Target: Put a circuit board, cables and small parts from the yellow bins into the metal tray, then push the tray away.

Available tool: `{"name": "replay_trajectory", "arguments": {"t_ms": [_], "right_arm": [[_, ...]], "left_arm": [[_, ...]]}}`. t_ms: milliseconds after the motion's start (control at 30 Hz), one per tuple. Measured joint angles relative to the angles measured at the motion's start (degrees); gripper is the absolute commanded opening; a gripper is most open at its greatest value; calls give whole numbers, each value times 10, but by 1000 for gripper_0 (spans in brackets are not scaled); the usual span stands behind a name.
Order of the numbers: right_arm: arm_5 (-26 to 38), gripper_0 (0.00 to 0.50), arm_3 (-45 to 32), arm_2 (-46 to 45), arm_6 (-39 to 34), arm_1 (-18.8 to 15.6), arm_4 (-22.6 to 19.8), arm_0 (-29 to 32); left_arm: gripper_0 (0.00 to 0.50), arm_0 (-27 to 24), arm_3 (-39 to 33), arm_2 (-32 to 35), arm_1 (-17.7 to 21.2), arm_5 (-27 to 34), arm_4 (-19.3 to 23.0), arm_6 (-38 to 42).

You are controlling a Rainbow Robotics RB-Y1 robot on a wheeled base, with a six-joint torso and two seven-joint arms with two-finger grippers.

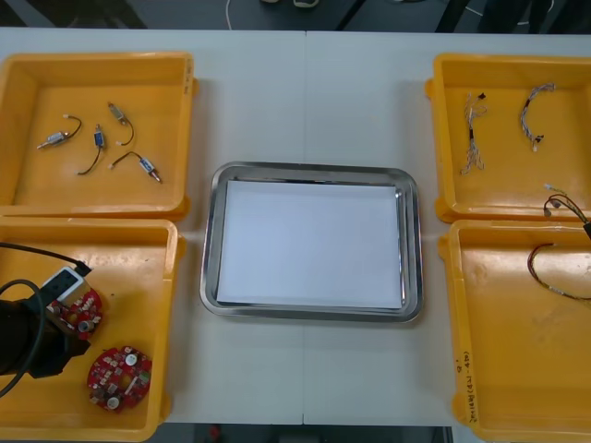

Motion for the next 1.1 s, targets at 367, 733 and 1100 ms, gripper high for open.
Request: {"name": "replay_trajectory", "arguments": {"t_ms": [367, 733, 1100], "right_arm": [[0, 0, 0, 0, 0, 0, 0, 0], [0, 0, 0, 0, 0, 0, 0, 0], [0, 0, 0, 0, 0, 0, 0, 0]], "left_arm": [[0, 0, 1, -3, 0, -1, -14, 0], [0, -5, 1, -12, 0, -13, -24, 0], [0, -10, -6, -6, 5, 18, -12, 0]]}}
